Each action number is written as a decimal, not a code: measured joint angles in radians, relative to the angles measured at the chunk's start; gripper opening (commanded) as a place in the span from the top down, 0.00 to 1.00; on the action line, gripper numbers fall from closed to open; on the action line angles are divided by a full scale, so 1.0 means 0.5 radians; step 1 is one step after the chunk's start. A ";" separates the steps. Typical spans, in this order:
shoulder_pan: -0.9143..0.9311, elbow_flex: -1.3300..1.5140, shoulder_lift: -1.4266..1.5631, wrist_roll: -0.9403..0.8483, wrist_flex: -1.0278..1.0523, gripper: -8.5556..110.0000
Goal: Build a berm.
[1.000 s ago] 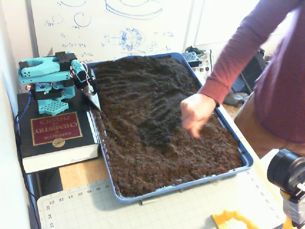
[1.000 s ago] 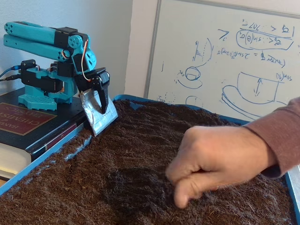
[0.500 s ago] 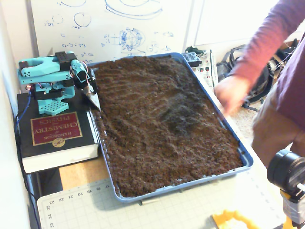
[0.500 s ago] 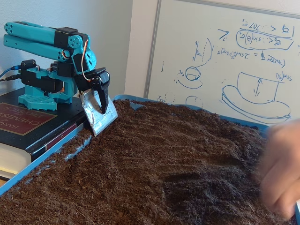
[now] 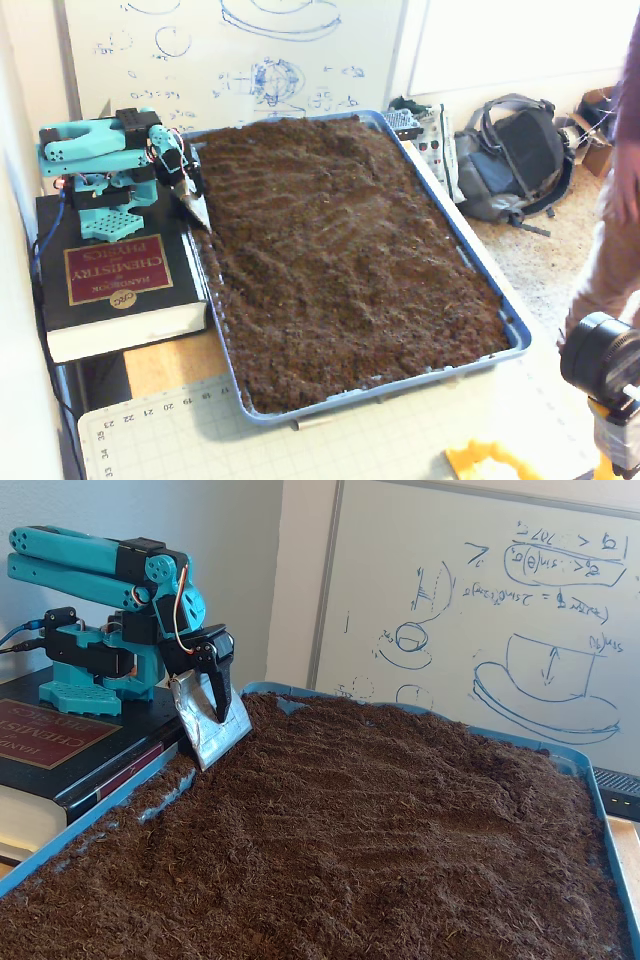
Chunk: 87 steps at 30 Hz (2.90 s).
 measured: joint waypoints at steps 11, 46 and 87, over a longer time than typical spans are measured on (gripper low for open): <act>0.000 -0.123 -0.506 0.000 -0.420 0.92; 0.000 -1.353 -2.786 0.000 -1.043 0.92; 0.074 -1.887 -2.203 0.003 -0.859 0.92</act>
